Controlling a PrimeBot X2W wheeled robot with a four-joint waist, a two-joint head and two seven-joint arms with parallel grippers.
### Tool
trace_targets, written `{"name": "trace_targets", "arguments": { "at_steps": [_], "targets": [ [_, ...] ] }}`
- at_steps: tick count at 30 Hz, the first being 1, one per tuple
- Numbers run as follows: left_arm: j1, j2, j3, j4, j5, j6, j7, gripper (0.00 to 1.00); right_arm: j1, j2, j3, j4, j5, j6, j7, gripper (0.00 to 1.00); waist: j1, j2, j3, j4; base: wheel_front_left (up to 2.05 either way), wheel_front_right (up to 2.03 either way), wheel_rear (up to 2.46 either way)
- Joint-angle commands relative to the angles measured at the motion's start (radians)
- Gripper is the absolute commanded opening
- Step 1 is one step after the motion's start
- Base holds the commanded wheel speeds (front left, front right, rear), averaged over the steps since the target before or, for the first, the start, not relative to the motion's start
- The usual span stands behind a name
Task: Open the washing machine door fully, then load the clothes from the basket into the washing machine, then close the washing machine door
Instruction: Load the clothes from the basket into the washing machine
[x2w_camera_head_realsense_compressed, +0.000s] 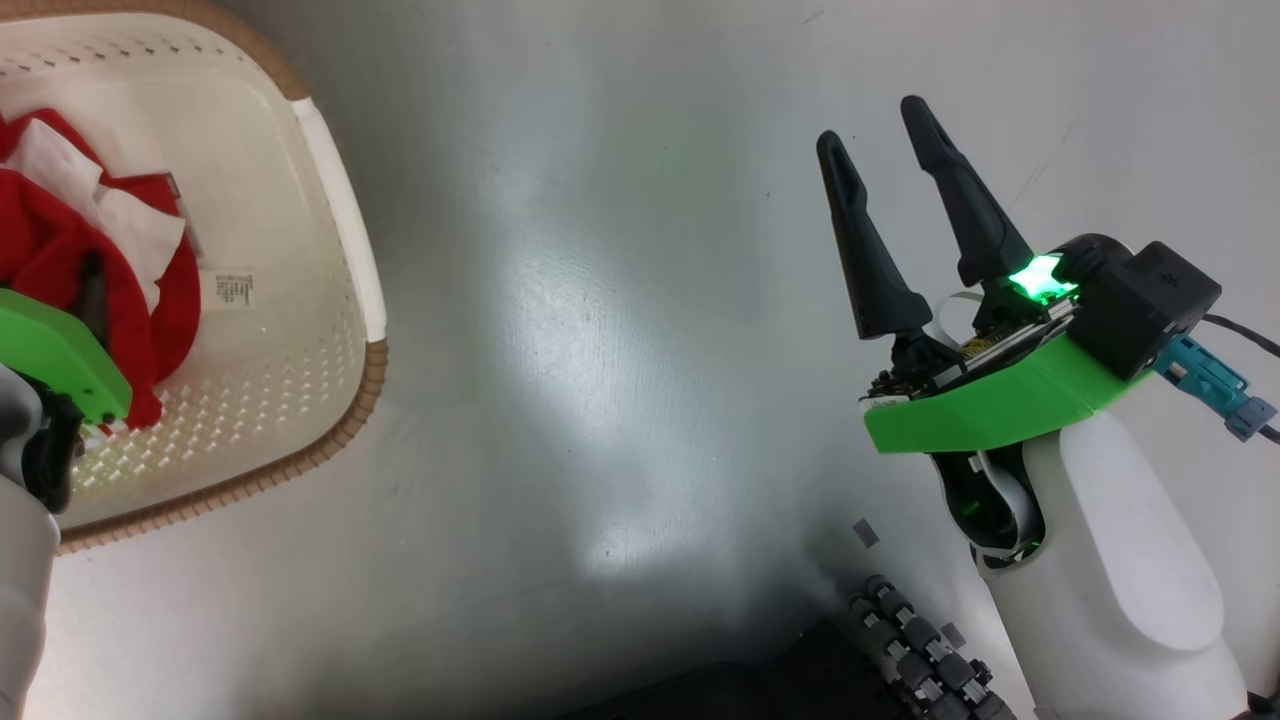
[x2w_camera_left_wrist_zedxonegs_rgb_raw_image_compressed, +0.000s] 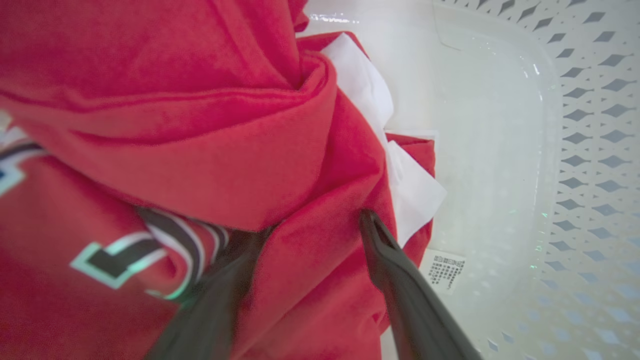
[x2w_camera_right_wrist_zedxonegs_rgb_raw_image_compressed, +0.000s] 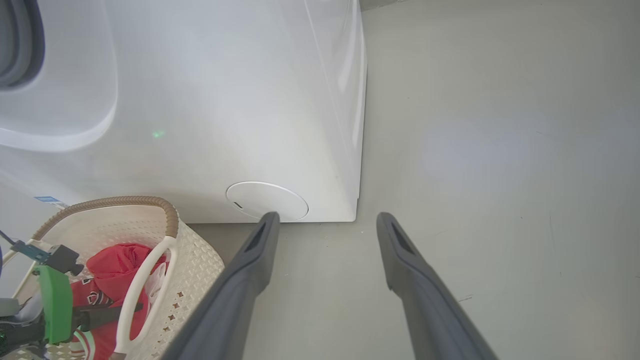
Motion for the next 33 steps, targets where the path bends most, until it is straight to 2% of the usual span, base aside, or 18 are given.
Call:
{"name": "trace_targets", "arguments": {
  "at_steps": [1,2,3,4,18,33],
  "targets": [
    [0.016,0.041,0.007,0.005,-0.015,-0.003,0.011,0.81,0.037,0.011,0.016,-0.018,-0.013,0.002,-0.005,1.00,-0.0001,0.0000,-0.001,0.001,0.00,0.00,0.00],
    [0.015,0.041,0.003,0.005,-0.018,-0.003,0.014,0.48,0.036,0.011,0.016,-0.018,-0.013,0.002,-0.005,1.00,-0.0001,0.0000,-0.002,0.002,0.00,0.00,0.00],
    [0.015,0.041,0.000,0.004,-0.021,-0.003,0.014,0.28,0.035,0.011,0.016,-0.018,-0.013,0.002,-0.005,1.00,-0.0001,0.0000,-0.003,0.003,0.00,0.00,0.00],
    [0.014,0.042,-0.004,0.003,-0.023,-0.003,0.012,0.00,0.035,0.012,0.016,-0.017,-0.013,0.002,-0.005,1.00,-0.0001,0.0000,-0.004,0.004,0.00,0.00,0.00],
    [0.026,0.034,-0.039,-0.016,-0.069,-0.003,-0.026,0.00,0.028,0.004,0.011,-0.010,-0.013,0.002,-0.005,1.00,-0.0001,0.0000,-0.036,0.026,0.00,0.00,0.00],
    [0.101,0.020,-0.095,-0.073,-0.139,-0.003,-0.108,0.00,0.028,-0.009,0.019,0.018,0.002,0.002,-0.005,1.00,-0.0001,0.0000,-0.143,0.057,0.00,0.00,0.00]
  ]
}}
